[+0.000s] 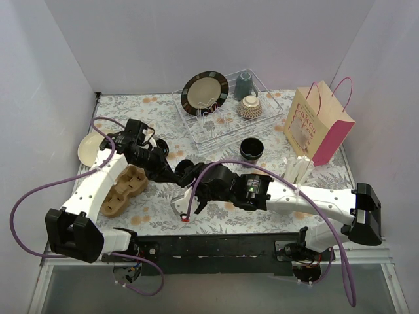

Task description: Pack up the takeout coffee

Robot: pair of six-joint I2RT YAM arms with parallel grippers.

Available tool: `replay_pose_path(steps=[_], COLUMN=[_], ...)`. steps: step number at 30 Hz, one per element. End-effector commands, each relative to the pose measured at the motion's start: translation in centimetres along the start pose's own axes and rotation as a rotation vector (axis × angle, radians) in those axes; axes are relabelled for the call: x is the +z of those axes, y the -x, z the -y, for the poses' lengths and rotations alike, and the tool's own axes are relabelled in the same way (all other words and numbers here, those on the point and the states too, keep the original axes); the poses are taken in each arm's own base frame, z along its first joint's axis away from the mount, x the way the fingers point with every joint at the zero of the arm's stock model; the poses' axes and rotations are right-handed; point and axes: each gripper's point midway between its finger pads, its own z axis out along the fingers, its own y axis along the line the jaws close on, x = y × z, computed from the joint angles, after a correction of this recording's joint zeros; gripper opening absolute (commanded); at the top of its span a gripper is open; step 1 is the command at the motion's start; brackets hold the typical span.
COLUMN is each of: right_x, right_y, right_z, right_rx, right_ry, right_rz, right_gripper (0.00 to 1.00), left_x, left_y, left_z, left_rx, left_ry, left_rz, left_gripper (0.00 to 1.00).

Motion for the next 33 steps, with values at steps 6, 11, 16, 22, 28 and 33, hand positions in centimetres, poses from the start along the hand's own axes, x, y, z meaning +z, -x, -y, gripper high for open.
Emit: replay_pose_path(steps=[6, 11, 16, 22, 28, 33], right_x=[-0.4, -0.3, -0.4, -1.3, -4.7, -7.0], right_y=[-0.9, -1.1, -1.0, 2.8, 8.5, 5.8], right_z=[-0.3, -1.3, -2.1, -1.3, 3.6, 7.4], right_rx=[-0.114, -0.143, -0.136, 0.047, 0.566, 1.046], right_ry=[0.020, 0.045, 0.065, 0.062, -0.011, 0.039], right_rz=[-0.046, -0.051, -0.025, 0.123, 0.380, 0.461], right_gripper=[0.57, 0.40, 0.11, 0.06, 0.06, 0.06], left_x=[-1.4, -0.7, -1.9, -4.2, -7.9, -7.5], left_y=[-3.2, -4.0, -1.2, 8.0, 16.8, 16.6], left_z=[0.1, -0.3, 1.2, 6.8, 10.4, 11.8], left_rx=[0.059, 0.076, 0.097, 0.135, 0.154, 0.287], left_ry=[0.041, 0.078, 0.124, 0.140, 0.099, -0.052], left_rz=[-0.077, -0.116, 0.003, 0.276, 0.623, 0.681], left_gripper=[0.00, 0.00, 0.17, 0.59, 0.62, 0.63])
